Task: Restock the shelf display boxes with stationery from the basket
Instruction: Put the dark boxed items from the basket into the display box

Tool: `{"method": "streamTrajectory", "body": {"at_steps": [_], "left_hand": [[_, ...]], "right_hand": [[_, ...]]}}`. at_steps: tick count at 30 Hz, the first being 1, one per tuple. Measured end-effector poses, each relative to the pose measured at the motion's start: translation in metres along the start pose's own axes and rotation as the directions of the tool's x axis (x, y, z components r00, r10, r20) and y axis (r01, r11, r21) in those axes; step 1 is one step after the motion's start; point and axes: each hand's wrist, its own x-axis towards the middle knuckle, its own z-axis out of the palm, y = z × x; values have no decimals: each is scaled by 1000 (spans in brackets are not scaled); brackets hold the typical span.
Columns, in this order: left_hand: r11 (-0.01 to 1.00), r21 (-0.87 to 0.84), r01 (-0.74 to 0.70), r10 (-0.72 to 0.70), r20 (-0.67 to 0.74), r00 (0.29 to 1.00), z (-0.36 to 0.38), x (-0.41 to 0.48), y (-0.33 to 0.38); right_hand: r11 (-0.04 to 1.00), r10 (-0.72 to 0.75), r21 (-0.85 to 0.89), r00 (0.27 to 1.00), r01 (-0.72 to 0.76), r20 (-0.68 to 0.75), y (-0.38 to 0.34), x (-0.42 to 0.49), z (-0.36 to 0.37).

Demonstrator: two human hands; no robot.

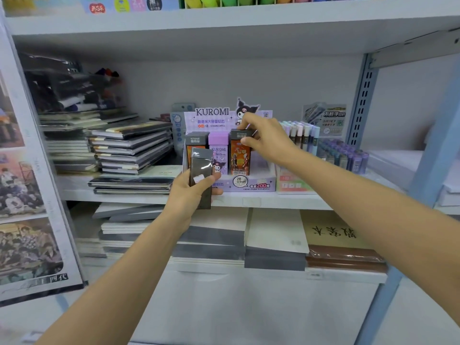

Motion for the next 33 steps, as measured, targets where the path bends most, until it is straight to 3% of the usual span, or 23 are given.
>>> {"method": "streamTrajectory", "body": {"at_steps": [7,12,16,20,26,30,33], "left_hand": [[1000,10,21,-22,15,1000,-2,1,0],[1000,26,17,-18,27,999,0,-2,4],[996,78,-36,28,94,995,2,-7,10],[991,94,-96,74,215,974,12,-16,20],[978,-64,199,-166,341,925,21,-26,40],[984,-109,138,-99,303,948,28,-32,45],[993,99,-63,41,214,976,34,-35,45]], "right_hand": [[977,3,-212,996,-23,-94,6,1,21],[969,-5,-247,998,-9,-57,1,-3,11],[988,3,151,997,8,-73,-18,-16,-1],[906,47,406,982,-120,184,-31,-35,-2],[771,77,614,982,-169,174,-30,-48,-21],[629,119,733,964,-260,239,-34,-55,-30],[527,147,794,953,-302,265,-38,-58,-36]]}}
